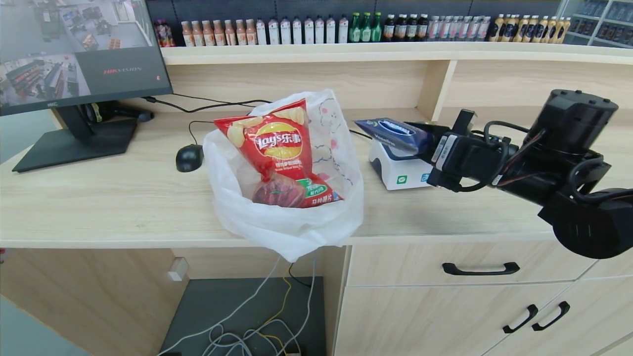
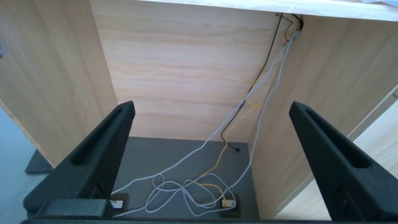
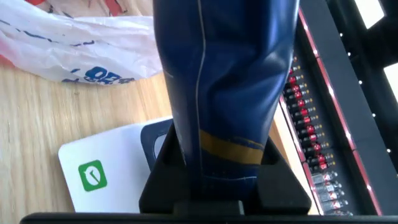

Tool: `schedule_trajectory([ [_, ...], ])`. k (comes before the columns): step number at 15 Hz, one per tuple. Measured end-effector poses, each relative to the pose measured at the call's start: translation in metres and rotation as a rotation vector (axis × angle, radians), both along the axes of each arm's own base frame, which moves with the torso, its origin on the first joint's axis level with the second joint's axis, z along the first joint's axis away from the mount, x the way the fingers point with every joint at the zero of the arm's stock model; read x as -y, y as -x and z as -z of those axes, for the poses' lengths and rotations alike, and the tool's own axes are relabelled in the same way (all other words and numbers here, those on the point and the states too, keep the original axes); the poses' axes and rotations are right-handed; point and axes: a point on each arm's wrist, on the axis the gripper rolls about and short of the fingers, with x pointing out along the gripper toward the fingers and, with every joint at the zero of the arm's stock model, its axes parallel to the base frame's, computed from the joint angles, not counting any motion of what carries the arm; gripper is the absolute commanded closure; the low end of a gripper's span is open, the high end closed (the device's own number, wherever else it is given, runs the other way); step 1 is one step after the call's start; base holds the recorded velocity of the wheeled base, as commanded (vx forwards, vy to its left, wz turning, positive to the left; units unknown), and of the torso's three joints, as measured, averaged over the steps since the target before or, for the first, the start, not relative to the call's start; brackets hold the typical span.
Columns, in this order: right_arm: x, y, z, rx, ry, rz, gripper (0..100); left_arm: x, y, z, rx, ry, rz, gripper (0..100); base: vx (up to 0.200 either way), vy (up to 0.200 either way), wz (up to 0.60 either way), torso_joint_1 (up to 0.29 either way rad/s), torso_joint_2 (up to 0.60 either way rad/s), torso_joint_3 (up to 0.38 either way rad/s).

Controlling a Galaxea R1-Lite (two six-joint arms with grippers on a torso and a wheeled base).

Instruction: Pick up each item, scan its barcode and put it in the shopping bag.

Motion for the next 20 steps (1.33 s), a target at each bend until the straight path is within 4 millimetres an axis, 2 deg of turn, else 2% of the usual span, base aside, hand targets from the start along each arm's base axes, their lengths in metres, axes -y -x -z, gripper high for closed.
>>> schedule_trajectory([
  [6,0.006,-0.010,-0.004,0.015,-0.001,0.002,100,0.000,0.000,0.000,0.000,0.000,-0.001,0,0.000,0.000,0.00,0.000,0.00,0.000],
  [10,0.007,-0.018,-0.002,0.008,0.004,-0.001,100,0.000,0.000,0.000,0.000,0.000,0.000,0,0.000,0.000,0.00,0.000,0.00,0.000],
  [20,0.005,-0.023,0.007,-0.011,0.018,-0.011,100,0.000,0.000,0.000,0.000,0.000,0.000,0,0.000,0.000,0.00,0.000,0.00,0.000],
])
